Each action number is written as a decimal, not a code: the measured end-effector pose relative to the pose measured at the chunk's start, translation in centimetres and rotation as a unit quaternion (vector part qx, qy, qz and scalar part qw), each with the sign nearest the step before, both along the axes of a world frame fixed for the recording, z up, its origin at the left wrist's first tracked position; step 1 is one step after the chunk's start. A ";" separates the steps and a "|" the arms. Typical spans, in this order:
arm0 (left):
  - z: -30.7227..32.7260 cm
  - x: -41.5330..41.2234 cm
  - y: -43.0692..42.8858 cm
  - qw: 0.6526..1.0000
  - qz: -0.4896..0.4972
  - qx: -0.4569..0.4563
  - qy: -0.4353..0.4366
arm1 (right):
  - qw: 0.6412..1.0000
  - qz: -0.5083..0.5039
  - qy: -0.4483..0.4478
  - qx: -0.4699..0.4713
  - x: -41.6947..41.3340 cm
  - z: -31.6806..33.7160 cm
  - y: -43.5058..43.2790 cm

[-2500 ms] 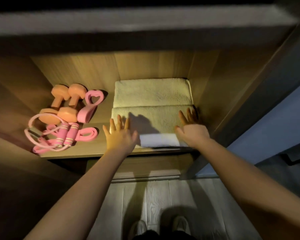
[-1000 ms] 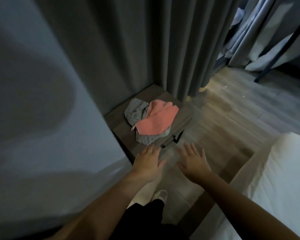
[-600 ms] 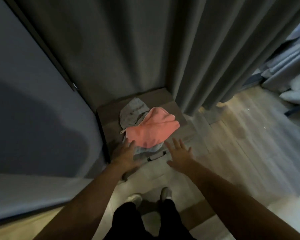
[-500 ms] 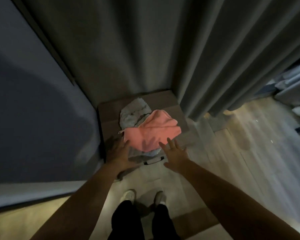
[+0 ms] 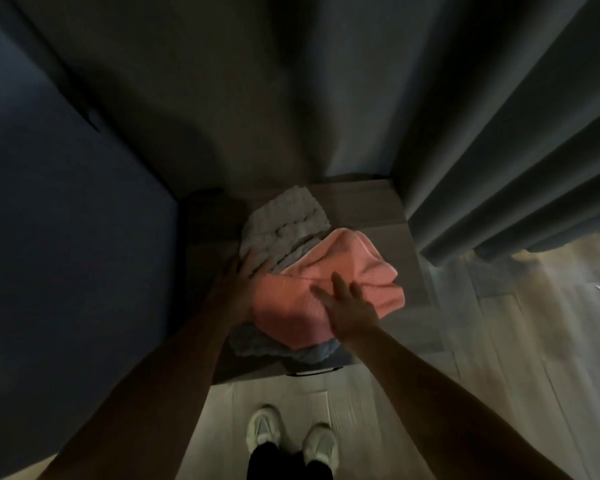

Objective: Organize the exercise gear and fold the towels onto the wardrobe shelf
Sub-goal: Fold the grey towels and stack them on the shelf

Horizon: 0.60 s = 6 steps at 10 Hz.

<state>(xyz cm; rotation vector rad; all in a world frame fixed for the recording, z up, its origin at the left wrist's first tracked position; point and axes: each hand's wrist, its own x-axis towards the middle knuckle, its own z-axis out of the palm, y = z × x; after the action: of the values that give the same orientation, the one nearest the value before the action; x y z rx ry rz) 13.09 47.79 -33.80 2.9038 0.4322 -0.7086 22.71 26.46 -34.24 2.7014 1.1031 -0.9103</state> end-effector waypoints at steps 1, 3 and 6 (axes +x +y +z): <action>-1.3 -0.3 -0.2 0.998 0.002 -0.043 -0.047 | 0.998 -0.011 -0.041 0.050 0.0 -0.8 -0.5; -1.9 -0.9 -3.6 0.980 0.121 -0.113 -0.114 | 0.984 -0.117 0.045 0.125 -1.0 -0.5 -2.2; 9.2 -8.5 -9.2 0.943 0.214 -0.254 -0.020 | 0.917 -0.189 0.245 0.252 -6.8 10.5 -9.7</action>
<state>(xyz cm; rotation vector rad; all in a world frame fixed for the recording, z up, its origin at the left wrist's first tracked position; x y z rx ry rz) 4.59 38.62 -24.64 2.2325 0.7225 -0.5821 15.90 16.74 -23.73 3.2903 1.0032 -1.6373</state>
